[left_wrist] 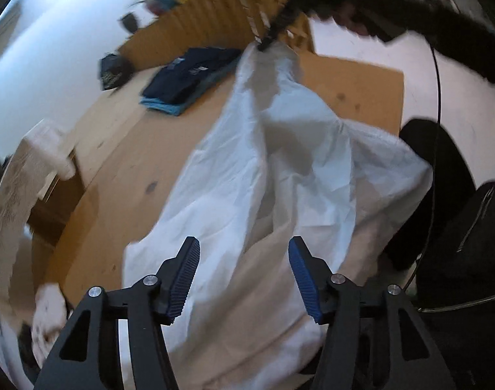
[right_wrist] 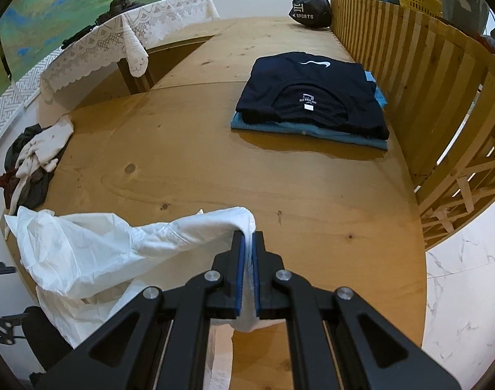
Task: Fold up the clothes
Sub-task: 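Grasp the shirt with the left tool while the right tool holds its edge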
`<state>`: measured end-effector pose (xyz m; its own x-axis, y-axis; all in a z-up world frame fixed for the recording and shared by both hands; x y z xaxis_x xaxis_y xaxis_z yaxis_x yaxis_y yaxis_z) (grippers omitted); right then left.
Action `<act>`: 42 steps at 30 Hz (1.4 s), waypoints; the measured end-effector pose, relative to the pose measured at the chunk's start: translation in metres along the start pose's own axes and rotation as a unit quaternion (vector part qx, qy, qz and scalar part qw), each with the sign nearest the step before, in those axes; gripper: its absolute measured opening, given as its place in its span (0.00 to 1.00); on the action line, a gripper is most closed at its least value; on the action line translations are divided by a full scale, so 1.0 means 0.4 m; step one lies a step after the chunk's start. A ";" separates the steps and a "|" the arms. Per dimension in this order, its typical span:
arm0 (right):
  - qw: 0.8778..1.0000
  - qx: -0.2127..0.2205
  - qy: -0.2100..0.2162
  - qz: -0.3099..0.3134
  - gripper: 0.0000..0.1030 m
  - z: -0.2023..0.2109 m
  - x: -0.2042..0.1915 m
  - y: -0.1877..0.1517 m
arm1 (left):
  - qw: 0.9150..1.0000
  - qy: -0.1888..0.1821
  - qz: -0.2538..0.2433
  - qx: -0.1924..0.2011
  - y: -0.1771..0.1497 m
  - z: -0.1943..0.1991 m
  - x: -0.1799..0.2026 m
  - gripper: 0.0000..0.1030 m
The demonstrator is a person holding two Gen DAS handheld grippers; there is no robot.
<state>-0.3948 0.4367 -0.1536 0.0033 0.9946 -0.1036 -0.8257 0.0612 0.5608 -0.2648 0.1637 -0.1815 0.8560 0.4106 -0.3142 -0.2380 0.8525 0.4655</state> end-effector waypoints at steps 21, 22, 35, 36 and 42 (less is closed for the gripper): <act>1.000 0.023 -0.003 -0.007 0.05 0.046 0.077 0.003 | 0.989 -0.112 0.087 0.049 0.131 0.023 0.139 0.00; 1.000 0.024 -0.004 -0.010 0.04 0.047 0.084 0.001 | 0.987 -0.128 0.091 0.047 0.128 0.006 0.178 0.00; 0.997 0.059 -0.038 -0.023 0.04 0.149 0.169 -0.017 | 0.984 -0.098 0.106 0.106 0.250 0.089 0.142 0.00; 0.997 0.063 -0.042 -0.025 0.04 0.161 0.180 -0.020 | 0.982 -0.097 0.108 0.117 0.265 0.107 0.136 0.00; 0.996 0.064 -0.051 -0.043 0.04 0.185 0.230 -0.055 | 0.980 -0.175 0.061 0.066 0.240 -0.046 0.382 0.03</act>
<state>-0.3345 0.5330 -0.1146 0.1334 0.9883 -0.0743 -0.7420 0.1492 0.6536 -0.1653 0.3143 -0.2001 0.9354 0.3508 0.0431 -0.3068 0.7454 0.5918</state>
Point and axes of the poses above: each gripper's, at about its wrist camera, not at the fingertips, and z roughly against the way its jaws point, x to its right, y to its top, the point moved 10 cm from there along -z, roughly the way its jaws point, and after that the axes turned 1 degree about y, right-handed, at the moved point
